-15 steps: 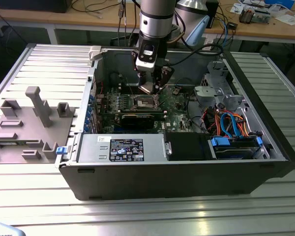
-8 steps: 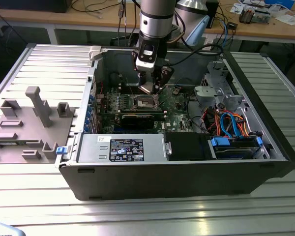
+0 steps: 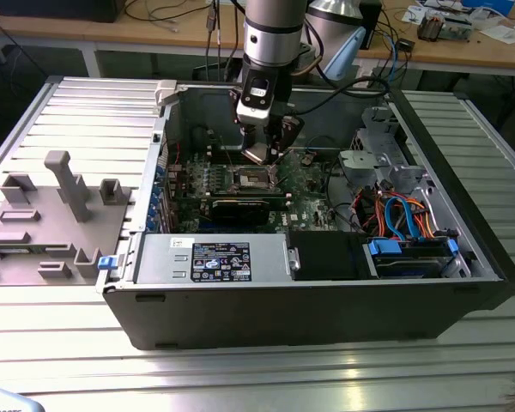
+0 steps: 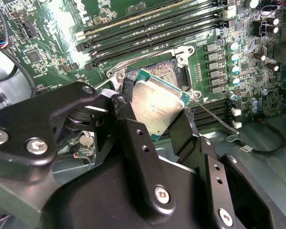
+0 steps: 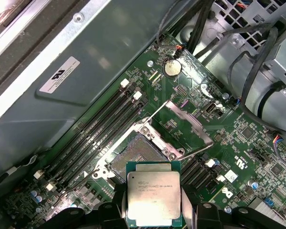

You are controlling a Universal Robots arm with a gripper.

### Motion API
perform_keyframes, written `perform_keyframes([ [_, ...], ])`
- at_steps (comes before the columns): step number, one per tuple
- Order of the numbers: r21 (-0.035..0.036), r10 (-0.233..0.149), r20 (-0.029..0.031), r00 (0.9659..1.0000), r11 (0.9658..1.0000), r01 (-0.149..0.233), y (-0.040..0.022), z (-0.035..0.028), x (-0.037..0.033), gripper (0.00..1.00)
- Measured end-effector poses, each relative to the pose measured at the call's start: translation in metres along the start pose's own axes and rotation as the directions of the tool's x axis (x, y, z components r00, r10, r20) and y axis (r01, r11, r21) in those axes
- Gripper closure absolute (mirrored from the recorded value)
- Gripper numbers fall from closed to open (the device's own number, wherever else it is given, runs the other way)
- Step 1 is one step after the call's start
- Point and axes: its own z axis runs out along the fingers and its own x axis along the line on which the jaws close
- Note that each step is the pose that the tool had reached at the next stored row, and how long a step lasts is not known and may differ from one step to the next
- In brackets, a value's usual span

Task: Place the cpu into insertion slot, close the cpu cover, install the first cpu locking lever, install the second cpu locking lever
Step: 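Place the cpu into insertion slot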

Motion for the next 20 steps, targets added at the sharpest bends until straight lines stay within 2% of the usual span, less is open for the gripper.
perform_keyframes([
  [20,0.0000,0.015,-0.0001,0.9999,0.9999,-0.015,0.0000,0.0002,0.0000,0.45],
])
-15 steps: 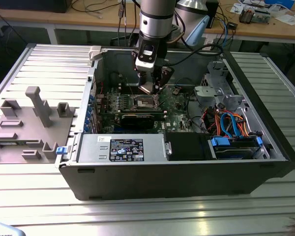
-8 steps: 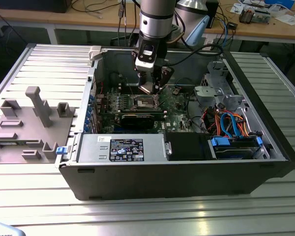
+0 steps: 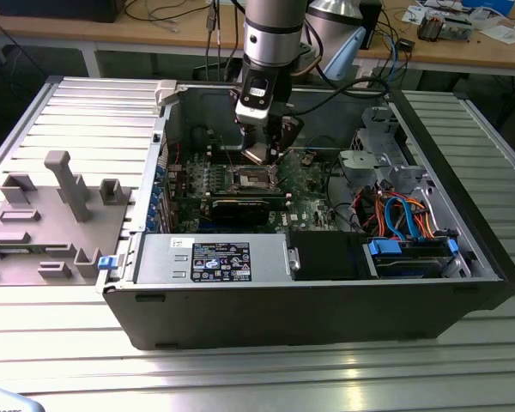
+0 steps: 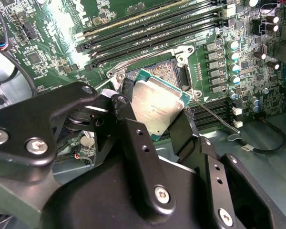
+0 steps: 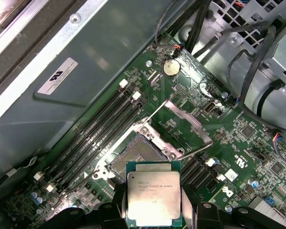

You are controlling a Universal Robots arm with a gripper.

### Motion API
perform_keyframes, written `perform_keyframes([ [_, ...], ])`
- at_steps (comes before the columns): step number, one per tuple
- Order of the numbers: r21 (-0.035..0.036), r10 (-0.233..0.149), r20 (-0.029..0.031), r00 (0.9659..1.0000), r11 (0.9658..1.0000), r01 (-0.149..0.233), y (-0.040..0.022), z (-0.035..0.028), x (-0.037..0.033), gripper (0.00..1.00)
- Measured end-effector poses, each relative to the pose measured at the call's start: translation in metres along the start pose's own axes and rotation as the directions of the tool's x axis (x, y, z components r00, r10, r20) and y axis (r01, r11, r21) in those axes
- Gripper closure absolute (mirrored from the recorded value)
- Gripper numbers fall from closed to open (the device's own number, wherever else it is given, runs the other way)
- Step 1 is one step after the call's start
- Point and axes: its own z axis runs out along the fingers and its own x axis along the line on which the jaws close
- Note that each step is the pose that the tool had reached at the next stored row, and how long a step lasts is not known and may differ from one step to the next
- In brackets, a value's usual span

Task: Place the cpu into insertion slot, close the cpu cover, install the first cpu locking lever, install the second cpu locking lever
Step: 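Place the cpu into insertion slot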

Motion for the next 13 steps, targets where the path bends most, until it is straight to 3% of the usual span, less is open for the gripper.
perform_keyframes([
  [13,0.0016,0.054,0.0012,0.9986,0.9986,-0.054,0.0000,0.0011,0.0000,0.45],
])
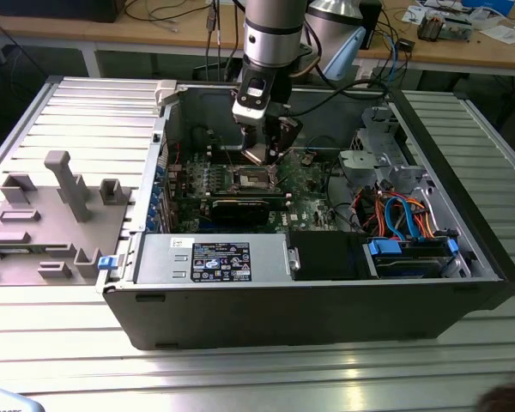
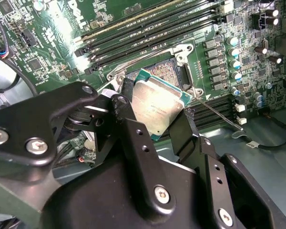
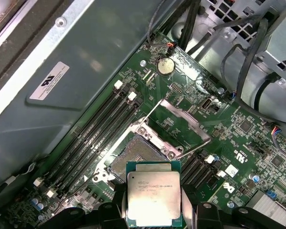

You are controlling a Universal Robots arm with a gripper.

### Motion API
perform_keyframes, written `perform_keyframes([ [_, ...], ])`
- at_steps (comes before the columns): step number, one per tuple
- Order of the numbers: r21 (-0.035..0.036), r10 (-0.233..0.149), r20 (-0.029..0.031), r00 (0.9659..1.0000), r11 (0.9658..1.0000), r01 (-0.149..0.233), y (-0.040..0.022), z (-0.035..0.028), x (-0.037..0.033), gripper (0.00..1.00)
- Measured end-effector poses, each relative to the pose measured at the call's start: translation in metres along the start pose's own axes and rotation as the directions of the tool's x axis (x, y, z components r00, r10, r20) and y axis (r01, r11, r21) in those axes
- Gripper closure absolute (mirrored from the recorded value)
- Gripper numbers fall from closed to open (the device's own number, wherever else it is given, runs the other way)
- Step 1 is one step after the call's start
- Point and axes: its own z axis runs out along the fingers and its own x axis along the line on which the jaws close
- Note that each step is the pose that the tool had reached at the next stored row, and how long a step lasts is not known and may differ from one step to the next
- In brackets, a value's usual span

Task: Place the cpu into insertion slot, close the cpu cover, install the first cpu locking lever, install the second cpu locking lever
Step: 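Place the cpu into insertion slot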

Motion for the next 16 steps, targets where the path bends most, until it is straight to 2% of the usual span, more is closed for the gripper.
perform_keyframes([
  [16,0.0018,0.033,0.0017,0.9995,0.9995,-0.033,0.0000,0.0013,0.0000,0.45],
])
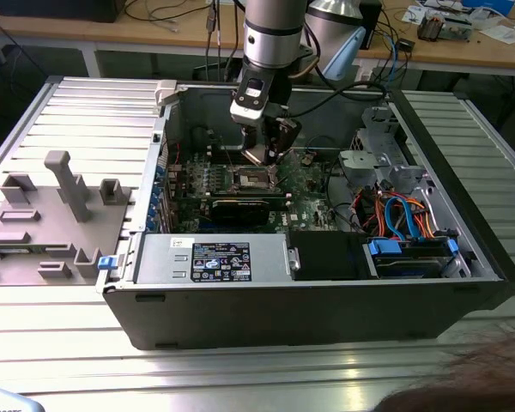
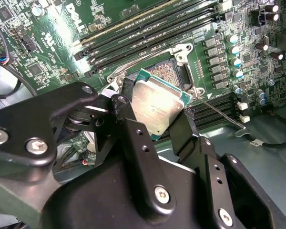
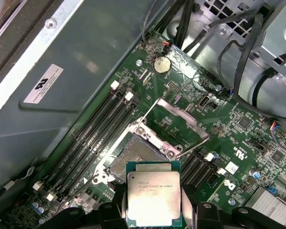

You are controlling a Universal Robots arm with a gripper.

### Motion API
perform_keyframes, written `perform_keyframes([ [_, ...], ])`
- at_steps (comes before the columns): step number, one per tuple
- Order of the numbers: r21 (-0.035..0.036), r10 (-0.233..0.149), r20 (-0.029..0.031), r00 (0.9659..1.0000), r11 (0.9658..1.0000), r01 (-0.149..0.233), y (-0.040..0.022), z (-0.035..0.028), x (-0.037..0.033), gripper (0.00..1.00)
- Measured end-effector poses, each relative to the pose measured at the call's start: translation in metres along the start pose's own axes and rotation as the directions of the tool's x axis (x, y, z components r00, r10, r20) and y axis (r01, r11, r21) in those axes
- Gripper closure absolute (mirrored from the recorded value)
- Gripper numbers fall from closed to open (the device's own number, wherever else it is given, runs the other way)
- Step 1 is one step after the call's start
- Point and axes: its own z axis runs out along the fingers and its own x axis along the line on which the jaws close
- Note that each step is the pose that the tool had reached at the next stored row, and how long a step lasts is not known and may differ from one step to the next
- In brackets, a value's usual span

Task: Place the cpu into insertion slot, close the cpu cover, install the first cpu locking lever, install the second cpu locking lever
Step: 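Place the cpu into insertion slot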

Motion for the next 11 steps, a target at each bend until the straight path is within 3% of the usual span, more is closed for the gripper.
perform_keyframes([
  [4,0.0021,0.031,0.0021,0.9995,0.9995,-0.031,0.0000,0.0007,0.0000,0.45],
  [11,0.0022,0.040,0.0021,0.9992,0.9992,-0.040,0.0000,0.0010,0.0000,0.45],
])
